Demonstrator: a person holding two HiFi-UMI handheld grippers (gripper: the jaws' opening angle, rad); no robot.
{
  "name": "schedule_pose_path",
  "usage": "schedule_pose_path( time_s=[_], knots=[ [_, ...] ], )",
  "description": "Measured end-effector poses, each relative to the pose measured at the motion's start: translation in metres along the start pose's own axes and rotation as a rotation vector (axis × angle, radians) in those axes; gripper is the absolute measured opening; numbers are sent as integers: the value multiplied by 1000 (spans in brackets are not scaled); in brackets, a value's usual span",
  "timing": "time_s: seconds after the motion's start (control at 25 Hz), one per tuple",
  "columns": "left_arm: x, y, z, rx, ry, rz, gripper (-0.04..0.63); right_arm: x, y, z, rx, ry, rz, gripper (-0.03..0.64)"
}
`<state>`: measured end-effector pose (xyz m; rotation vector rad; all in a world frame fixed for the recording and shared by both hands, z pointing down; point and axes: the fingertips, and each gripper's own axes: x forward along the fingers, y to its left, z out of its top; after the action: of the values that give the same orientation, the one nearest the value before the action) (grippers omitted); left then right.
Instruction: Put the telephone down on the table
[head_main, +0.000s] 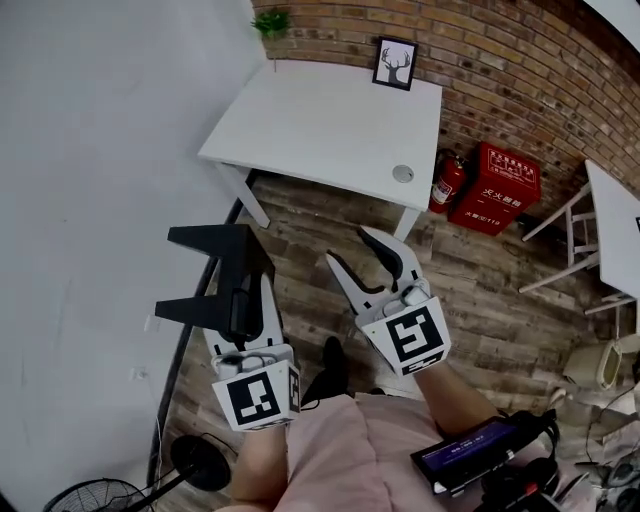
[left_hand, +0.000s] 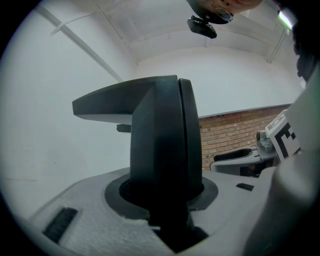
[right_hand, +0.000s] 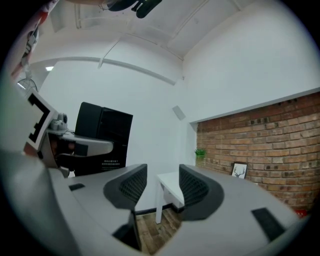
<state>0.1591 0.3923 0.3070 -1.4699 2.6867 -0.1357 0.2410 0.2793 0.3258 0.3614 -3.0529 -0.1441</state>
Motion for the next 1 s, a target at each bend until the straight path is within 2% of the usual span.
schedule_pose_path(
  time_s=[0.24, 0.56, 1.0],
  knots=[
    [68, 42, 13, 3, -46, -42, 163, 70, -19, 24, -25, -29, -44, 206],
    [136, 73, 25, 13, -74, -106, 163, 132, -42, 48, -33, -66, -101, 206],
    [179, 78, -14, -14, 13, -153, 163, 164, -63, 16, 5, -2, -131, 206]
  ],
)
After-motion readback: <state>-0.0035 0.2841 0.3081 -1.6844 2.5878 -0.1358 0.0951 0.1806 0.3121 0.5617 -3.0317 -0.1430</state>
